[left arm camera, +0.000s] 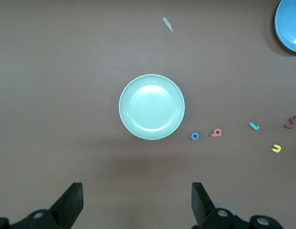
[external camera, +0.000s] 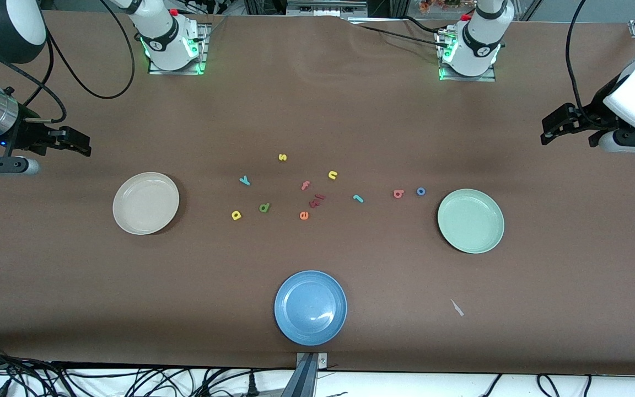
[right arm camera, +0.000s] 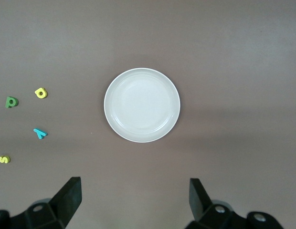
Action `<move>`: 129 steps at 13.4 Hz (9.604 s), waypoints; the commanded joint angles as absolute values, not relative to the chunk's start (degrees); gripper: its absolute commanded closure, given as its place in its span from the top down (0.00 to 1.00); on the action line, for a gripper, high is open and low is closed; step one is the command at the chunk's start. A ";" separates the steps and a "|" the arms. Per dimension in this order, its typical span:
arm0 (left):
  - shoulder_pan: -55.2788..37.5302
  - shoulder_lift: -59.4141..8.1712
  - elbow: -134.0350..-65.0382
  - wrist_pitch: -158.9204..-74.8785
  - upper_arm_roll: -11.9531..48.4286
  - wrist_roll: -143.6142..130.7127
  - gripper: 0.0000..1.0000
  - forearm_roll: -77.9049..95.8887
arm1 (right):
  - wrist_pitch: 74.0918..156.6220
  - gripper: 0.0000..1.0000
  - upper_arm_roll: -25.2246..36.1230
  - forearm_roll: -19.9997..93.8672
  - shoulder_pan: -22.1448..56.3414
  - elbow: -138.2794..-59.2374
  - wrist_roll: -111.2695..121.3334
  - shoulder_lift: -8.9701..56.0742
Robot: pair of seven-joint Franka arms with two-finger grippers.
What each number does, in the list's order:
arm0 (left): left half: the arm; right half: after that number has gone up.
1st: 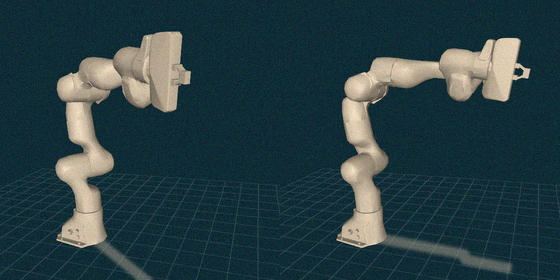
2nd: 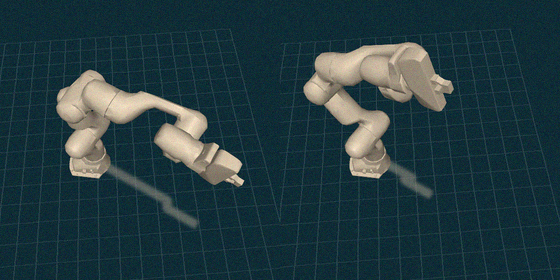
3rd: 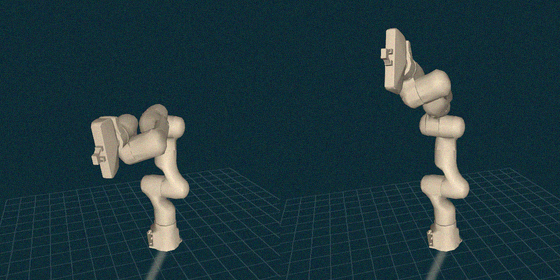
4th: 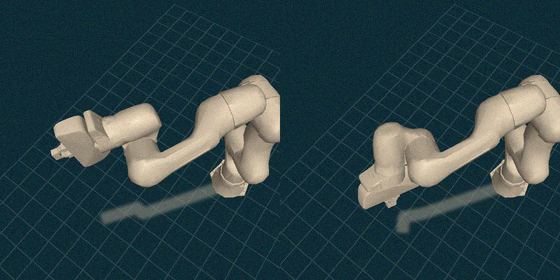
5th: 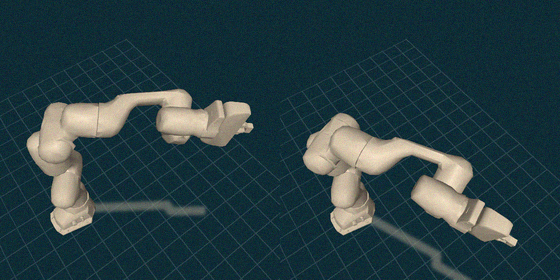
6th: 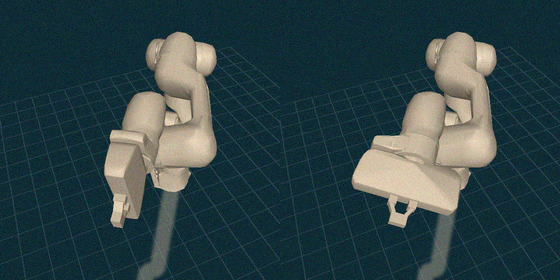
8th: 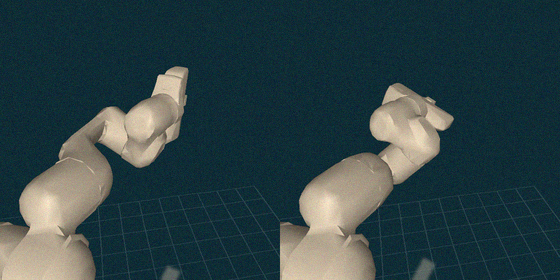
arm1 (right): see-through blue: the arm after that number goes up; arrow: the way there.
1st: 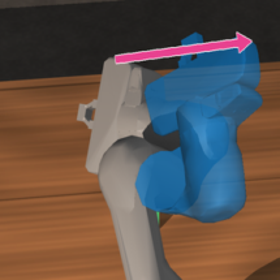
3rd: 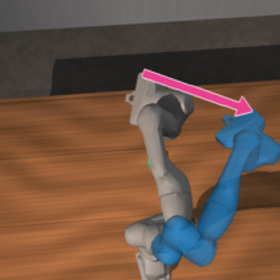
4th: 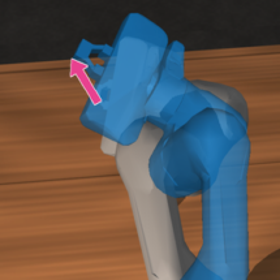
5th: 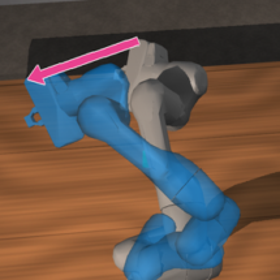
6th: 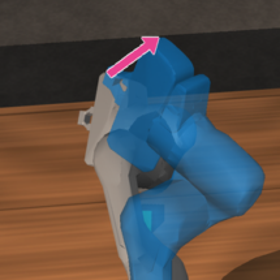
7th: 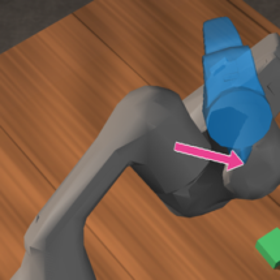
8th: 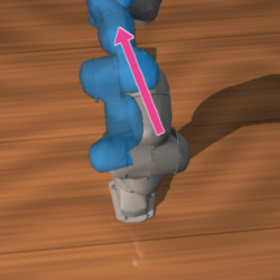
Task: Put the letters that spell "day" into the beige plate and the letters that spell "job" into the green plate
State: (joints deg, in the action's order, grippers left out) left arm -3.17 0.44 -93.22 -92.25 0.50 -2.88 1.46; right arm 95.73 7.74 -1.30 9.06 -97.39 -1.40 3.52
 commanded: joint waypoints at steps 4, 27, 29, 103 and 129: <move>-3.25 1.05 -93.08 -91.41 0.62 -3.16 1.00 1.14 | 95.36 1.00 7.73 -0.35 8.70 -97.38 -1.32 3.43; -3.25 1.05 -93.08 -91.41 0.62 -3.08 1.00 1.14 | 95.19 1.00 7.21 -0.35 9.31 -97.29 -1.14 3.43; -3.25 1.06 -93.08 -91.41 0.62 -3.08 1.00 1.14 | 95.19 1.00 6.86 -0.44 10.80 -97.21 -1.05 4.30; -14.85 -35.60 -108.11 -133.15 13.01 -15.73 0.38 -7.47 | 116.97 0.00 14.06 1.42 19.17 -101.60 20.65 31.63; -0.27 -35.15 -104.06 -121.11 10.72 5.18 0.04 -18.28 | 129.27 1.00 6.95 10.10 27.95 -96.77 5.72 36.91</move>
